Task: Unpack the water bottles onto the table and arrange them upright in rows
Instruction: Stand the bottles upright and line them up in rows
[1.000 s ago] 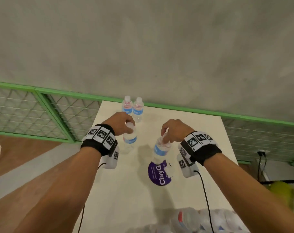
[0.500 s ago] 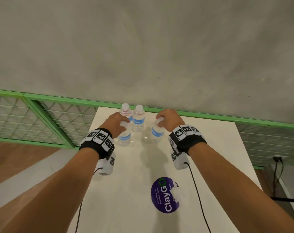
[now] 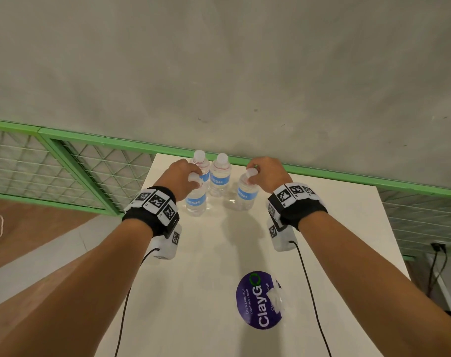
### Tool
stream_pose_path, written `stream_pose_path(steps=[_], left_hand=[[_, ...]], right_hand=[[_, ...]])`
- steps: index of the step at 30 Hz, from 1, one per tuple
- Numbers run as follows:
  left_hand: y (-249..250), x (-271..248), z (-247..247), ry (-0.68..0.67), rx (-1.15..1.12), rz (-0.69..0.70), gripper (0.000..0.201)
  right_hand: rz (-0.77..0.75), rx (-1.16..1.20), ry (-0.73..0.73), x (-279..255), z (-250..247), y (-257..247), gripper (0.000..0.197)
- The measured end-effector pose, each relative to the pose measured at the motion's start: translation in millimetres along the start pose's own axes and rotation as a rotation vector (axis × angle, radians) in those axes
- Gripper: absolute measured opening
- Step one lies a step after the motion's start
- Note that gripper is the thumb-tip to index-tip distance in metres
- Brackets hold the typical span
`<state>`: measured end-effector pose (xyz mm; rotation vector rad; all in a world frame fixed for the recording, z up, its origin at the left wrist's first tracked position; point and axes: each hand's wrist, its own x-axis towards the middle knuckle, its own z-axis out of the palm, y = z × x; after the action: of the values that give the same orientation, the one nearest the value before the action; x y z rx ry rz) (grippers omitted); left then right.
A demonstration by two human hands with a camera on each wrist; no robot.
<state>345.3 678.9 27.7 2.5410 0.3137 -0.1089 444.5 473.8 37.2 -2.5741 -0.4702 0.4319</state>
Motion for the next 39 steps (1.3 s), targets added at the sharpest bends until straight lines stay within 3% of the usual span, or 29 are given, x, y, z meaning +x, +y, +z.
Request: stream_pose_path(steps=[35, 39], left_hand=[[-14.8, 10.9, -3.3, 0.002, -0.027, 0.043, 0.03], [-15.9, 13.5, -3.9, 0.008, -0.023, 0.044, 0.03]], right_hand=[[-0.056, 0.069, 0.008, 27.5, 1.6, -9.5, 0.048], [-0.058, 0.079, 0.015, 28.2, 2.8, -10.1, 0.035]])
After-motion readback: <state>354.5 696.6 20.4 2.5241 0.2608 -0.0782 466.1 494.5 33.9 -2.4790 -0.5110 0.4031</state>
